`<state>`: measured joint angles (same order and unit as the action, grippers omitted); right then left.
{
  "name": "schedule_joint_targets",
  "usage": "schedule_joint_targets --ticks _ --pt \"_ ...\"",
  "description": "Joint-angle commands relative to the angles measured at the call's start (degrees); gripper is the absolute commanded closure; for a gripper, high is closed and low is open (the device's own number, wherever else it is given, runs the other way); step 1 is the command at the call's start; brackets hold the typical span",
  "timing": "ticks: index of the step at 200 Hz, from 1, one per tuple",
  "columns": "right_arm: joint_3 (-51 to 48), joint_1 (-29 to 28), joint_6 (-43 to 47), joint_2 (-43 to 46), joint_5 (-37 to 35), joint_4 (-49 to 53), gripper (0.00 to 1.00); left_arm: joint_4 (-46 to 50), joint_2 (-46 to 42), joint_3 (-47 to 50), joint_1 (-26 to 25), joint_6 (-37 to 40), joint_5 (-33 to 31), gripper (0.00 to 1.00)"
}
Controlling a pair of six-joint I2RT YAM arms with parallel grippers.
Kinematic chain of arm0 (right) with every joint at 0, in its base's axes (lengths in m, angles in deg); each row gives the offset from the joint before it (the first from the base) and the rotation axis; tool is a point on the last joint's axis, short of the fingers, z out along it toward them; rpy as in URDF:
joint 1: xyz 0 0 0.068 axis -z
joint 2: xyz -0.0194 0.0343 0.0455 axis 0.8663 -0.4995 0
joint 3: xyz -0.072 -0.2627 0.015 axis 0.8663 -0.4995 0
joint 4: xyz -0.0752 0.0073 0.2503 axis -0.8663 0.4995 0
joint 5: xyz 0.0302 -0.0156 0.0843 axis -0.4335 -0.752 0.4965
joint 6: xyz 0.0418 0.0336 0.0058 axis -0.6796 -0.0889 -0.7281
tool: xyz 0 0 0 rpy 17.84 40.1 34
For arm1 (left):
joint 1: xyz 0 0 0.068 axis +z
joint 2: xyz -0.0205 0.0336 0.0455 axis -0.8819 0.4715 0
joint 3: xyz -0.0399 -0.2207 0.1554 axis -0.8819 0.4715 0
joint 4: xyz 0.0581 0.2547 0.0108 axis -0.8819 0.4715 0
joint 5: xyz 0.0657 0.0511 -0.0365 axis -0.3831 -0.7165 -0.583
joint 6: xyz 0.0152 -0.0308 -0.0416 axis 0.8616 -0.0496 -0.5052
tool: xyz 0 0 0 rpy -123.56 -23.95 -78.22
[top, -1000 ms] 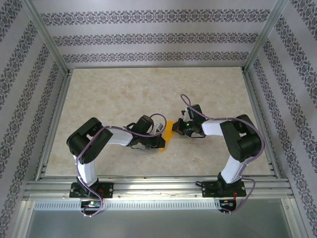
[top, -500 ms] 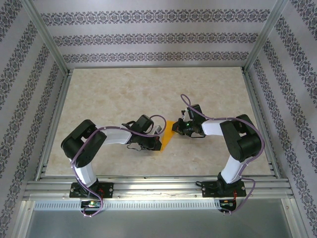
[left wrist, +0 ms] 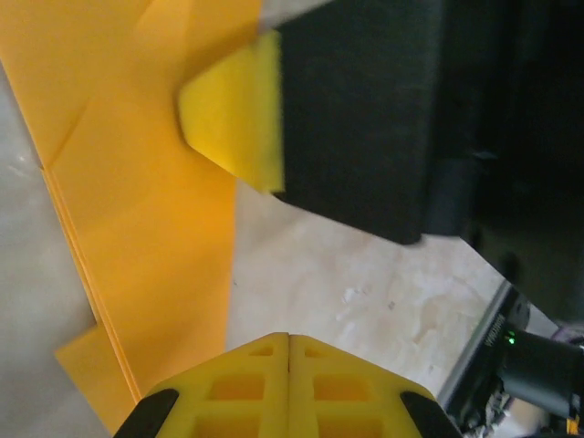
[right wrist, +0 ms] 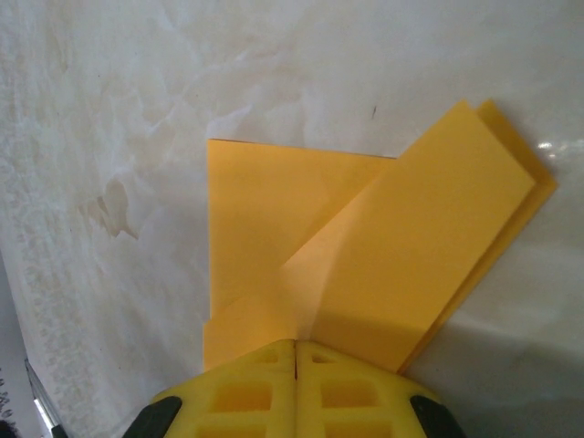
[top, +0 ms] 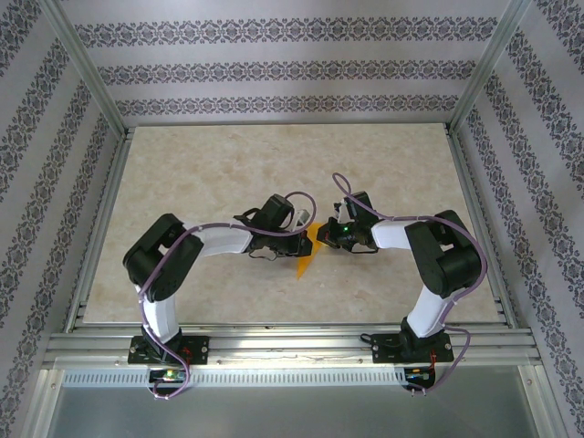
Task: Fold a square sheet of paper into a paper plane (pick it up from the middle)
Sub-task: Fold the wing for the fifth time at the center of the table.
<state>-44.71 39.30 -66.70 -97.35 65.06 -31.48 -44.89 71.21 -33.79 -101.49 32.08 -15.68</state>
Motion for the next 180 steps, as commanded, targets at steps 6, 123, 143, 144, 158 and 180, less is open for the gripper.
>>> schedule_joint_targets --ticks 6,123,143,144,158,180 --pt "-0.8 0.1 1.2 -2.7 -3.6 4.5 1.00 -0.4 3.9 -1.7 0.6 -1.0 -1.2 1.00" --pt "2.4 -2.0 2.1 -0.4 1.6 1.7 1.00 0.0 4.5 6.3 0.6 0.3 -2.6 1.00" --pt "3.4 -1.1 2.5 -3.4 0.2 2.8 1.00 -0.1 4.2 6.4 0.6 0.4 -2.3 1.00" --pt "3.4 -1.0 2.5 -3.6 0.3 2.8 1.00 -0.1 4.2 6.4 0.6 0.4 -2.3 1.00" --pt "3.8 0.3 2.7 -4.2 0.1 2.7 1.00 0.5 3.9 6.5 0.6 0.8 -2.3 1.00" --pt "5.4 2.9 3.7 -4.4 0.2 4.0 1.00 0.6 3.6 6.9 0.6 0.8 -2.1 1.00"
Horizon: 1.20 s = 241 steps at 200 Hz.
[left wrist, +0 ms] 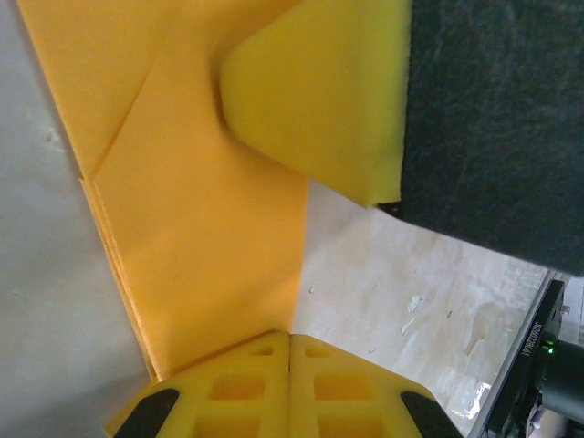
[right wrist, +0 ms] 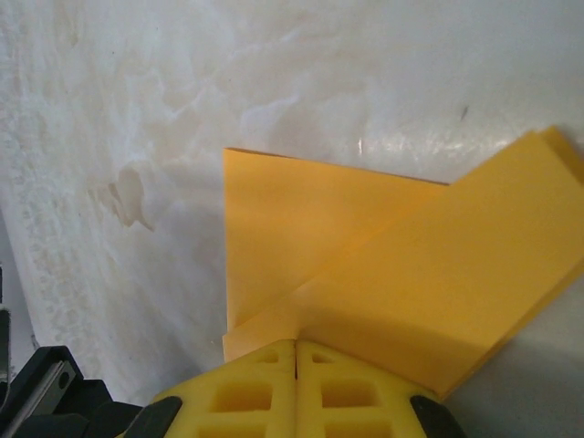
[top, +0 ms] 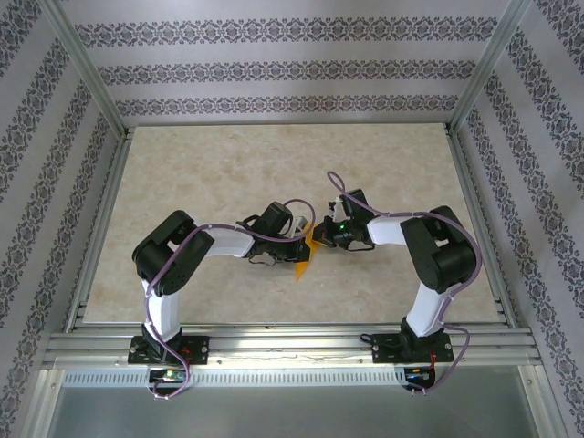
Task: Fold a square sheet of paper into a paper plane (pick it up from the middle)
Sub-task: Fold the wing for the fifth time at the center of the table.
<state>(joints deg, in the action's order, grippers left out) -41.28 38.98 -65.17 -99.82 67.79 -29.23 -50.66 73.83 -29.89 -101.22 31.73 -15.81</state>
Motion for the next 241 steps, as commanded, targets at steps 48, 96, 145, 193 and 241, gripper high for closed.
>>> schedule_joint_targets --ticks 48,96,145,193,241 --pt "6.4 8.3 3.3 -3.8 -3.4 3.9 0.99 4.3 0.1 4.5 0.3 -0.2 -1.4 1.00" --pt "6.5 9.0 2.8 1.5 -1.6 4.2 0.97 -0.4 -0.5 5.7 0.2 -3.2 0.3 1.00" --pt "1.8 7.7 2.2 8.8 -2.3 4.5 0.93 -0.5 -3.3 3.4 0.3 -4.1 0.2 0.96" --pt "-0.3 4.1 1.4 9.2 -0.7 3.6 0.92 1.7 -3.5 1.4 0.3 -2.7 0.7 0.94" --pt "-1.4 2.0 0.5 8.4 -2.5 2.9 0.89 0.8 -7.6 2.6 0.3 -2.8 -0.9 0.83"
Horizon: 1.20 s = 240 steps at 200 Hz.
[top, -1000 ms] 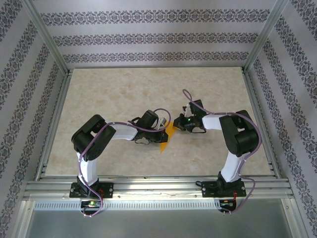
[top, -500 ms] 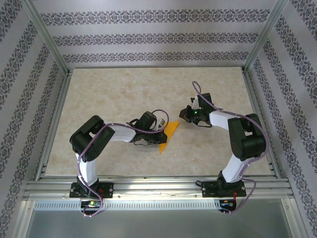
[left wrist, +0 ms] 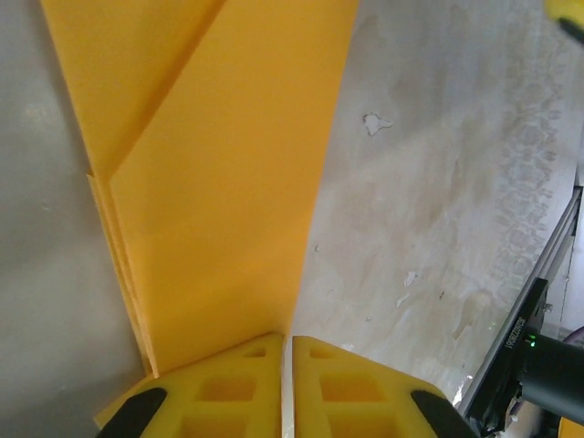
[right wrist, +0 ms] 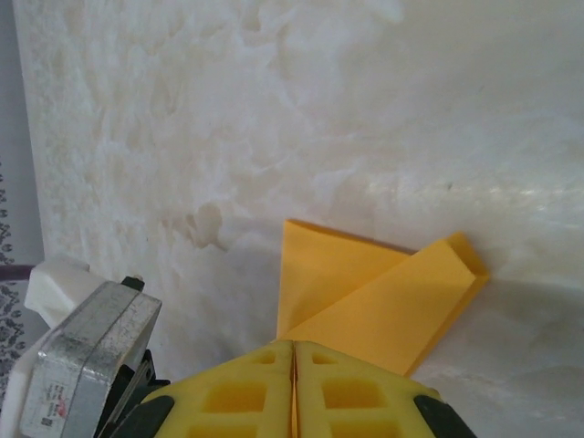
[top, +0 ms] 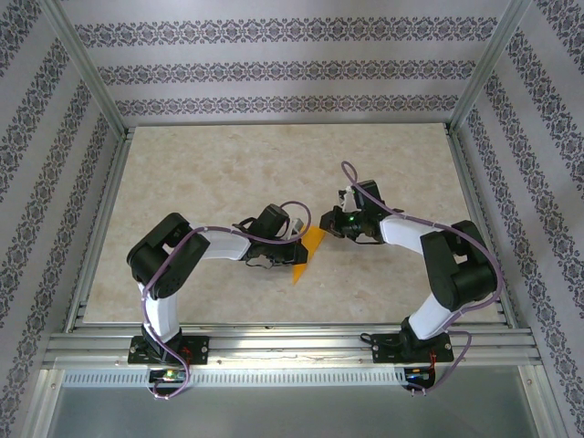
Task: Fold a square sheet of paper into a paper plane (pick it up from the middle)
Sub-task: Fold the wing for the fifth time at the center of the table, then turn over the paper at the center of the table.
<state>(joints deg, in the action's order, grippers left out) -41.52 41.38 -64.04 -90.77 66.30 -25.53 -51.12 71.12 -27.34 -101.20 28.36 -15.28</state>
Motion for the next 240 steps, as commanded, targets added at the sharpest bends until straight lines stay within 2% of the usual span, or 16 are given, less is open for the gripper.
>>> schedule_joint_targets --ticks 1,43,76,161,194,240 --pt "-1.3 -0.4 -0.7 -0.6 -1.0 -0.8 0.89 1.3 -5.0 0.1 0.3 0.5 -1.6 0.82" --pt "-3.1 -0.5 -1.1 1.0 -1.9 -0.8 0.86 4.8 -10.0 0.8 0.9 2.0 -6.5 0.73" --pt "-4.6 -0.6 -1.6 2.4 -2.5 -1.0 0.83 7.1 -10.2 2.3 2.5 1.0 -8.5 0.72" --pt "-5.9 -0.7 -2.2 2.1 -1.9 -1.6 0.78 9.7 -4.6 1.3 3.7 1.4 -3.9 0.73" --pt "-6.1 -0.7 -2.2 2.2 -1.9 -1.6 0.77 10.9 -3.1 0.5 3.7 2.2 -3.1 0.81" --pt "-6.4 -0.8 -2.5 1.7 -1.8 -2.1 0.76 10.9 -1.8 -0.9 3.6 3.2 -0.4 0.79"
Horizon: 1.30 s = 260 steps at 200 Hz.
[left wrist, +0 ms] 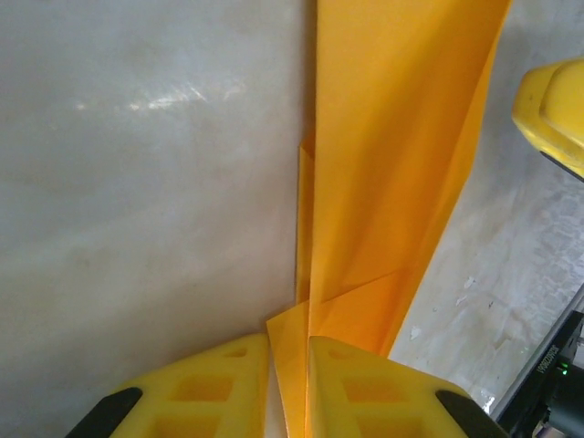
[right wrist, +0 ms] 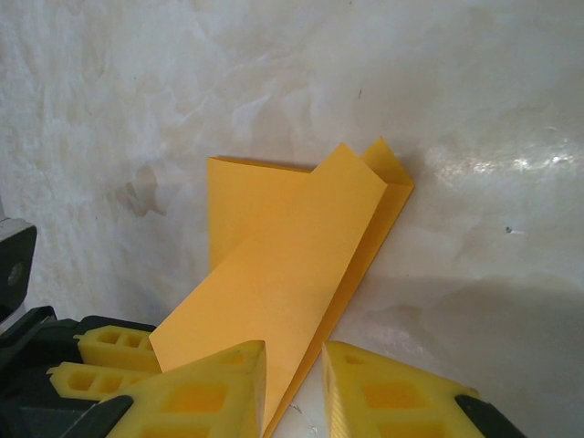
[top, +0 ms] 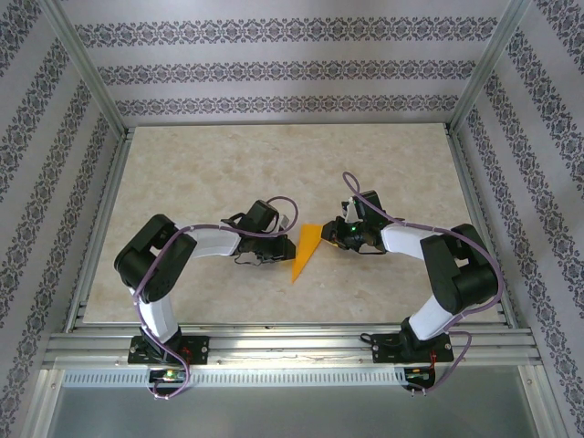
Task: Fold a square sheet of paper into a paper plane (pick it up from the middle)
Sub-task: Turn over the paper at the center of the table.
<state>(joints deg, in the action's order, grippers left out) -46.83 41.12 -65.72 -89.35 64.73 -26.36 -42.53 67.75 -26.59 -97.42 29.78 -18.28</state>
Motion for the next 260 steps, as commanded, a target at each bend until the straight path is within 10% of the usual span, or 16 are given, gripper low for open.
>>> schedule_joint_targets --ticks 1,260 --pt "-1.1 -0.5 -0.9 0.2 -0.2 -1.3 0.76 2.3 1.5 -1.6 -0.2 1.7 2.6 0.79" --pt "-2.1 -2.1 -2.0 -3.3 0.9 -3.2 0.75 -7.7 5.1 -2.2 -0.6 -2.7 8.8 0.75"
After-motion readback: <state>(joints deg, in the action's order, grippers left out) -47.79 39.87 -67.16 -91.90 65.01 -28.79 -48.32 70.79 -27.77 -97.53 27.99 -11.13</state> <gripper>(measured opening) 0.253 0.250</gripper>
